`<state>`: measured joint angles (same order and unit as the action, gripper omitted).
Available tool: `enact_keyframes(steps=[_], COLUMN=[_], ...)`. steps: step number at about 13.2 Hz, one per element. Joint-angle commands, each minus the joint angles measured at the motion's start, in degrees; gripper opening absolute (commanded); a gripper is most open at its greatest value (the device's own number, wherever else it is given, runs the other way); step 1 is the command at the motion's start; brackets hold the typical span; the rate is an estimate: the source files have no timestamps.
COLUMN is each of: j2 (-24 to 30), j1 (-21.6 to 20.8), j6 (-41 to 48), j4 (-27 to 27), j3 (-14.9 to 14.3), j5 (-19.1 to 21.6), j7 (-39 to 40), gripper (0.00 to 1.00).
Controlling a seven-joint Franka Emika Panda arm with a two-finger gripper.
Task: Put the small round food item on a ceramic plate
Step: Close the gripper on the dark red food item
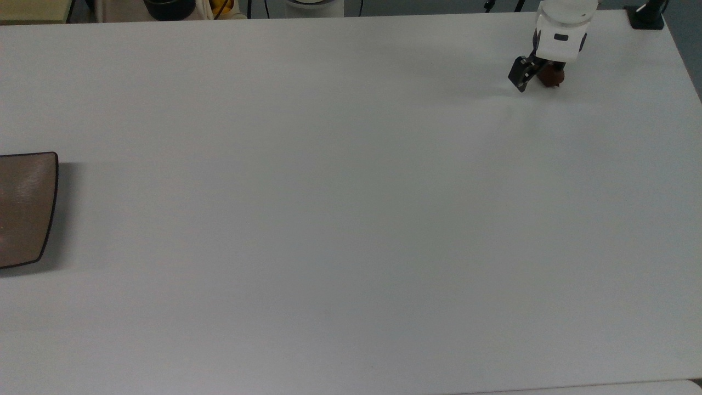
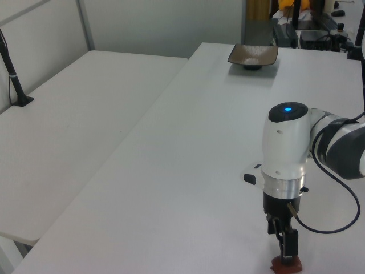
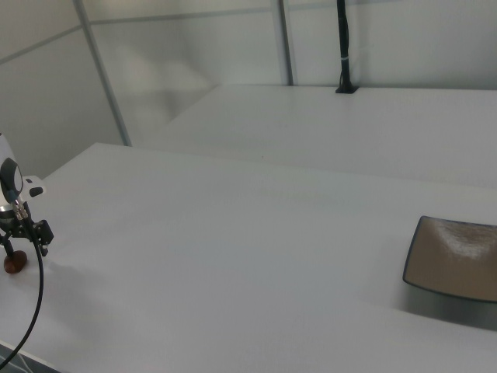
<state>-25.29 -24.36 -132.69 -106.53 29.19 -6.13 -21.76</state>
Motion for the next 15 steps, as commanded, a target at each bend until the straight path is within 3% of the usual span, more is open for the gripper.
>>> enact_keyframes(steps=[1,7,12,15], j2=[-0.3,-0.2,-0.3,-0.5], j1=[-0.8,-0.9,-1.6,-1.6], j6=[-0.5,-0.5,-0.5,-0.5], j4=[0.5,0.5,0.1,-0.2], j3=[0.0,2.1,2.3,2.3], j5=[-1.2,-1.4,-4.2,-4.4], j7=[-1.6,-1.6,-1.2,0.1], gripper=[1.0,1.0,0.47,0.37])
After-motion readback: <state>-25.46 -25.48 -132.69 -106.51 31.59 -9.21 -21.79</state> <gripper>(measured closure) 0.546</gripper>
